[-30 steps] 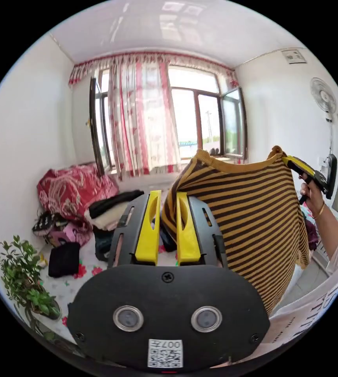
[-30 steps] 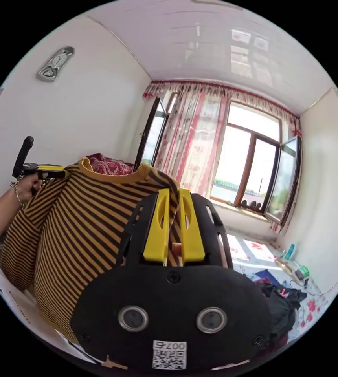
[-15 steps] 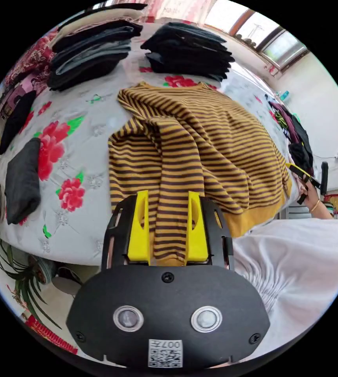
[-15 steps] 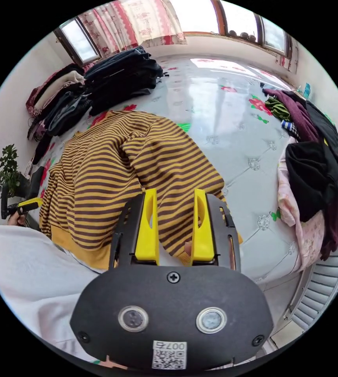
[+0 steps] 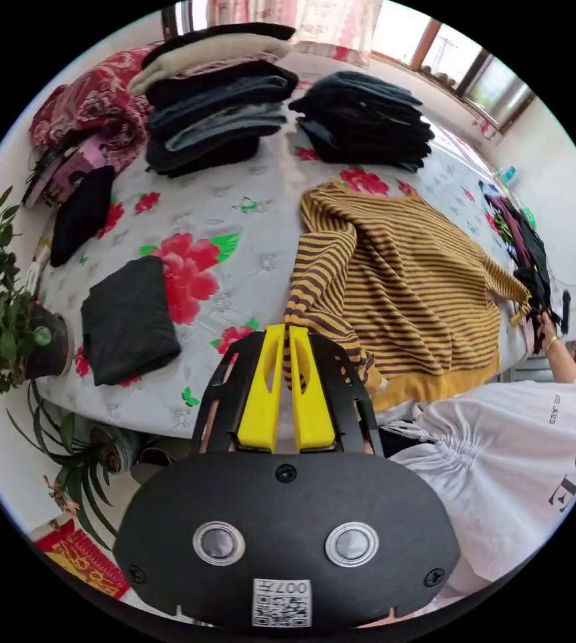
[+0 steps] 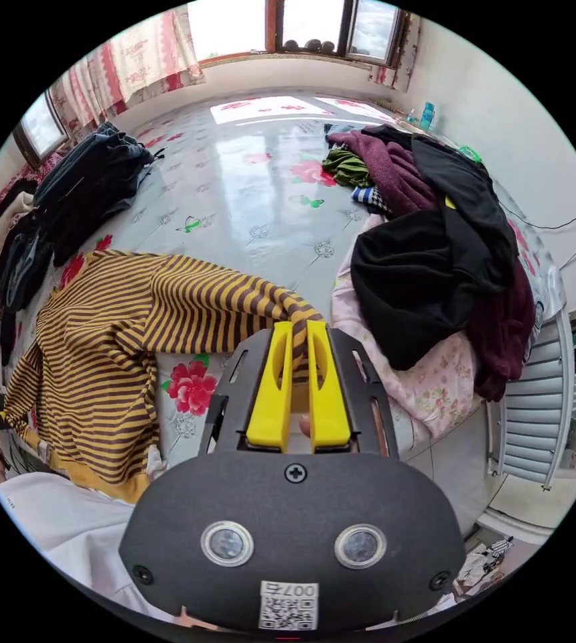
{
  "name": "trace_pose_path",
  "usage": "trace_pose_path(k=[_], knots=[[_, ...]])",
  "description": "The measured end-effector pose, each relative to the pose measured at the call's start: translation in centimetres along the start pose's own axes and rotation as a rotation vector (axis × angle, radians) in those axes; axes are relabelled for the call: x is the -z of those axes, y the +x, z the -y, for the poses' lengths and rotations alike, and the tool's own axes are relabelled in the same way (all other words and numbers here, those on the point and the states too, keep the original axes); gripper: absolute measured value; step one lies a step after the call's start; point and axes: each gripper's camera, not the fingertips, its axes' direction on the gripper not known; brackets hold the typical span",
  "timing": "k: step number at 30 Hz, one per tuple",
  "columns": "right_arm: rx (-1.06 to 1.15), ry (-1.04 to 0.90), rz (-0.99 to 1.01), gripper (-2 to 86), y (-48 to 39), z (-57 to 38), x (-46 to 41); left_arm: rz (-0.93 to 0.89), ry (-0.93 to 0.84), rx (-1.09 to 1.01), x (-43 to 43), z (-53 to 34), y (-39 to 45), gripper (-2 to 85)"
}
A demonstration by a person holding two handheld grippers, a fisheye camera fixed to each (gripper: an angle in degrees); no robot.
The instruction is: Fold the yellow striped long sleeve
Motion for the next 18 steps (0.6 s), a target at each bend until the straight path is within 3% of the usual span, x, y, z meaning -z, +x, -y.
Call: trace_pose_path(k=[2, 4, 6, 8, 11, 16, 18], knots=[[0.026, 0.061, 0.014, 5.0, -0.3, -0.6, 1.5, 0.224, 0.133, 0.243, 4.1, 0.6, -5.5, -0.2], [0.082, 0.083, 0.112, 5.9, -1.5, -1.7, 2.1, 0.324, 0.163, 0.334, 5.9, 0.3, -7.5, 0.9], [0.104, 0.077, 0.228, 6.6, -2.7, -3.2, 2.3, 0.290, 0.196, 0.346, 6.3, -0.5, -7.7, 5.0], [0.113, 0.049, 0.370, 7.2, -4.2, -5.6, 1.7, 0.113, 0.196, 0.273, 3.8, -2.1, -5.8, 6.1], [0.147, -0.063, 0.484, 8.1, -6.3, -8.6, -0.4, -0.083, 0.036, 0.207, -2.4, -4.7, -2.0, 8.3], [0.261, -0.181, 0.430, 8.3, -9.4, -12.2, -2.3, -0.194, -0.167, 0.196, -8.1, -7.4, 2.4, 10.7], [0.265, -0.204, 0.409, 7.7, -10.3, -12.6, -3.0, -0.111, -0.174, 0.158, -8.2, -6.9, 3.6, 10.9]])
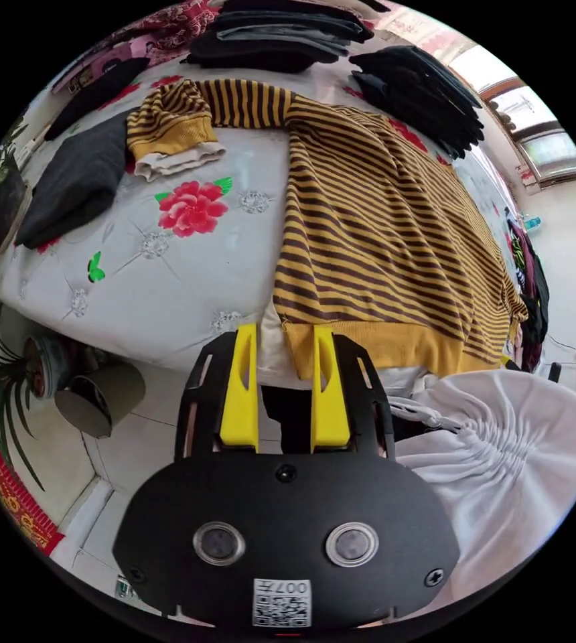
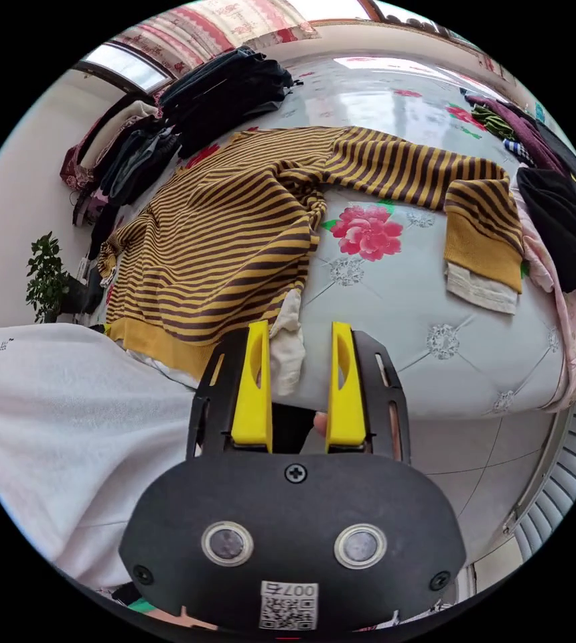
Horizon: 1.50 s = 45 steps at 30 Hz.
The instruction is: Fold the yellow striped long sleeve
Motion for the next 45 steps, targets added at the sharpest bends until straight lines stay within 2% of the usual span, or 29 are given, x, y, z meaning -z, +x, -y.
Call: trace_pose_path(k=[2, 3, 5, 7, 10, 12, 17, 21, 23, 28, 32, 38, 40, 41, 45], knots=[[-0.038, 0.006, -0.068, 6.4, -0.7, 0.4, -0.5, 0.116, -0.019, -0.177, 0.3, 0.9, 2.3, 8.8], [-0.040, -0.002, -0.079, 5.3, -0.9, 0.6, -0.5, 0.118, -0.030, -0.236, 0.4, 1.1, 2.9, 6.8], [0.006, -0.132, 0.062, 2.1, -0.9, 1.5, -0.7, 0.179, -0.091, -0.349, 1.0, 1.8, 3.9, 1.7], [0.029, -0.149, 0.080, 1.1, -0.6, 1.3, 0.7, 0.152, -0.089, -0.360, 2.9, 1.8, 3.2, 0.6], [0.049, -0.092, 0.026, 0.4, -0.1, -1.0, 4.5, 0.129, -0.055, -0.286, 6.4, 0.0, 0.2, 0.1], [0.032, -0.097, 0.015, 0.5, 0.3, -2.7, 4.9, 0.110, -0.098, -0.236, 5.9, -1.6, -1.9, 0.4], [-0.102, -0.226, -0.040, 3.0, 0.1, -5.2, -0.7, -0.043, -0.202, 0.081, 0.4, -5.5, -7.4, 2.7], [0.015, -0.123, -0.212, 5.8, -2.7, -4.5, 1.1, -0.090, -0.043, 0.146, 3.2, -6.2, -9.8, 3.7], [0.124, -0.029, -0.379, 7.4, -5.6, -3.1, 1.9, -0.101, 0.070, 0.185, 5.1, -5.4, -11.5, 5.2], [0.258, -0.043, -0.197, 9.8, -10.7, 2.1, -1.1, -0.294, 0.296, 0.323, 6.1, -1.2, -15.6, 9.9], [0.352, -0.101, -0.152, 10.6, -15.5, 4.3, -5.2, -0.372, 0.334, 0.424, 4.3, 3.4, -19.1, 11.9], [0.410, -0.144, -0.096, 10.7, -18.7, 4.1, -6.9, -0.270, 0.359, 0.497, 2.4, 8.6, -21.9, 12.6], [0.424, -0.164, -0.116, 10.6, -19.2, 3.6, -7.0, -0.216, 0.304, 0.559, 1.2, 9.6, -22.9, 11.2], [0.429, -0.170, -0.137, 10.4, -19.4, 3.3, -7.1, -0.145, 0.289, 0.601, 0.9, 9.9, -23.3, 7.9], [0.383, -0.168, -0.124, 9.7, -19.3, 2.9, -7.0, -0.075, 0.287, 0.526, 0.5, 10.6, -23.4, 4.7]])
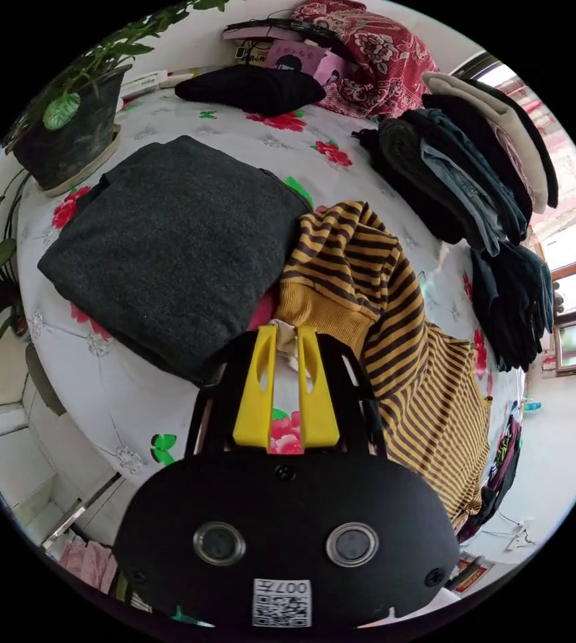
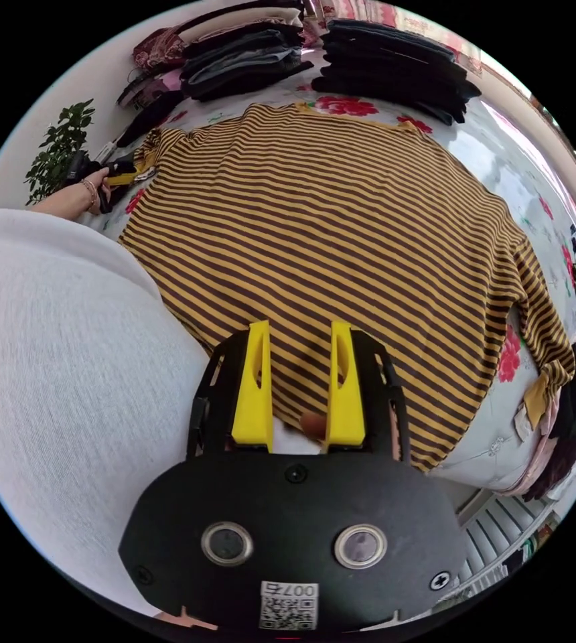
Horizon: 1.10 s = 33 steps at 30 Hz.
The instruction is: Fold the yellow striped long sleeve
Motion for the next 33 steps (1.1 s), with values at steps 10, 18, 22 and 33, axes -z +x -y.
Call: trace_pose_path(k=[10, 18, 22, 33], knots=[[-0.127, 0.121, 0.071, 8.3, 2.6, -0.8, 2.4, -0.517, 0.494, -0.236, 14.8, 1.2, -4.1, 0.1], [-0.134, 0.170, 0.076, 8.6, 4.6, -2.5, 3.3, -0.657, 0.692, -0.126, 19.0, 1.9, -6.9, -0.3], [-0.180, 0.209, 0.092, 9.0, 6.6, -4.4, 3.9, -0.879, 0.536, -0.652, 20.5, -0.5, 7.4, 0.8], [-0.389, 0.330, 0.181, 11.1, 13.5, -6.7, 4.6, -0.541, -0.007, -1.094, 6.9, -18.1, 27.2, 15.3]])
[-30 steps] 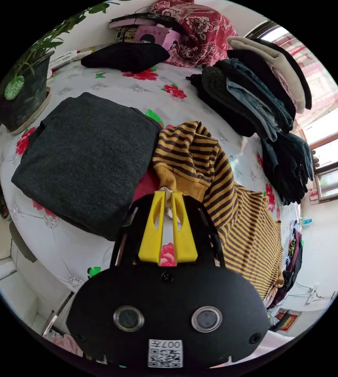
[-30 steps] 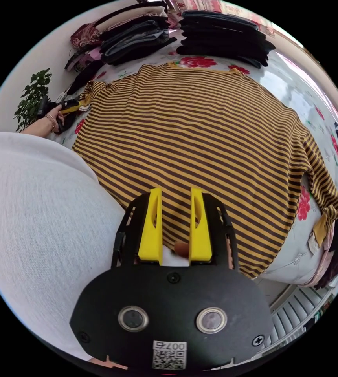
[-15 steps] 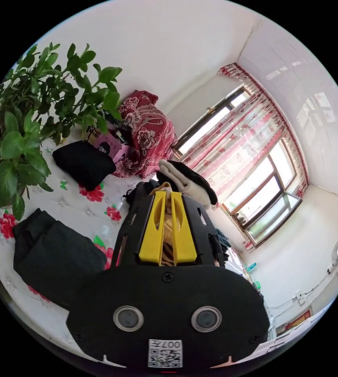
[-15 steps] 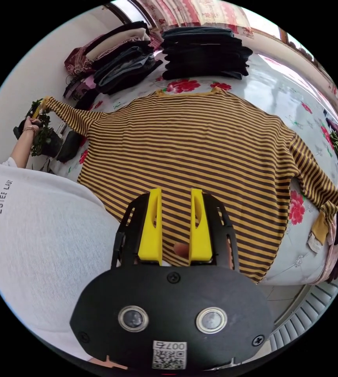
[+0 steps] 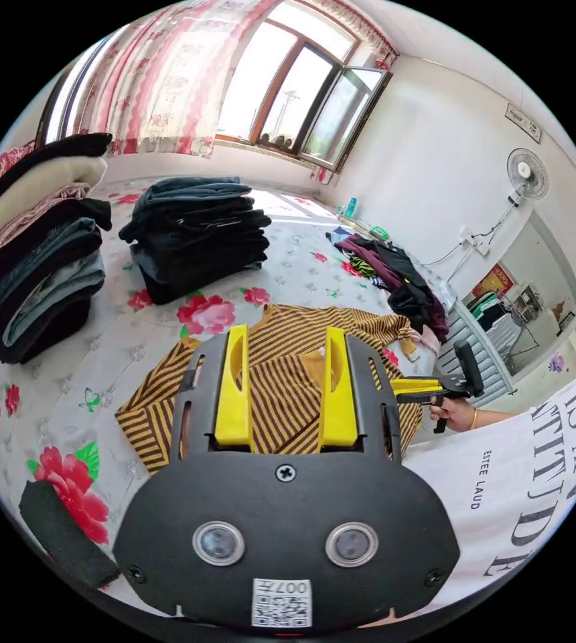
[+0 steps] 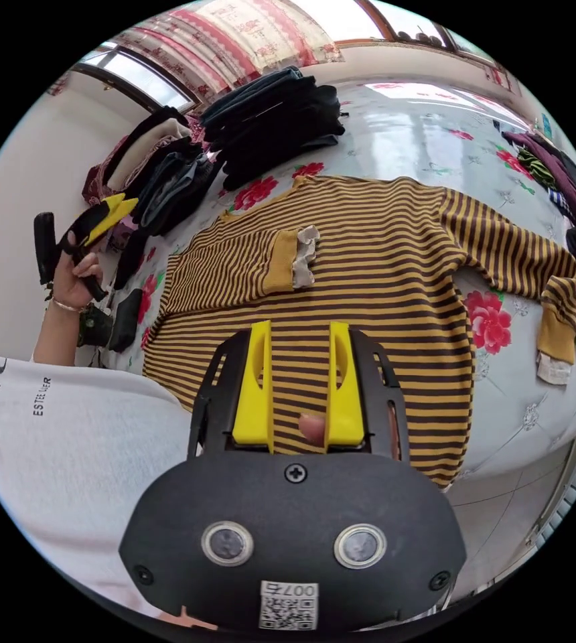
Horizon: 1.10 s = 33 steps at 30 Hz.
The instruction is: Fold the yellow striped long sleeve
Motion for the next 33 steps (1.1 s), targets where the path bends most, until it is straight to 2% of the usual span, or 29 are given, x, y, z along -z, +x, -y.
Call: trace_pose_path(k=[5, 9, 12, 15, 17, 20, 22, 25, 26, 29, 33], knots=[[0.006, 0.002, 0.028, 11.9, 1.6, 3.5, -1.2, 0.195, -0.225, 0.199, -2.6, -7.5, -3.3, 14.1], [0.047, -0.012, 0.022, 12.0, 1.7, 6.4, -2.4, 0.304, -0.263, 0.316, -2.1, -10.2, -4.4, 13.4], [-0.031, 0.041, 0.046, 12.1, 4.5, 7.0, -1.2, 0.384, -0.275, 0.383, -2.5, -11.0, -4.7, 12.4], [-0.214, 0.120, -0.011, 12.4, 10.4, 5.1, 1.8, 0.397, -0.397, 0.469, -5.7, -12.1, -5.9, 12.5], [-0.411, 0.200, -0.163, 12.6, 15.5, 1.9, 5.3, 0.423, -0.345, 0.490, -6.4, -12.2, -5.7, 12.8], [-0.622, 0.296, -0.409, 13.0, 20.0, -2.3, 9.4, 0.465, -0.362, 0.510, -7.3, -11.2, -5.2, 12.3], [-0.683, 0.279, -0.453, 13.3, 21.8, -3.7, 10.1, 0.465, -0.367, 0.504, -7.7, -10.8, -4.9, 12.0], [-0.637, 0.159, -0.397, 13.2, 23.4, -3.8, 8.1, 0.462, -0.363, 0.517, -7.9, -10.5, -4.9, 11.9], [-0.608, 0.109, -0.449, 12.6, 23.2, -3.3, 7.2, 0.461, -0.361, 0.524, -8.0, -10.3, -4.9, 11.9], [-0.460, 0.068, -0.497, 8.7, 21.9, -2.0, 6.2, 0.453, -0.370, 0.544, -8.2, -9.9, -5.1, 11.9], [-0.433, 0.088, -0.557, 4.7, 21.2, -0.8, 8.0, 0.427, -0.296, 0.583, -6.9, -9.9, -5.0, 11.7]])
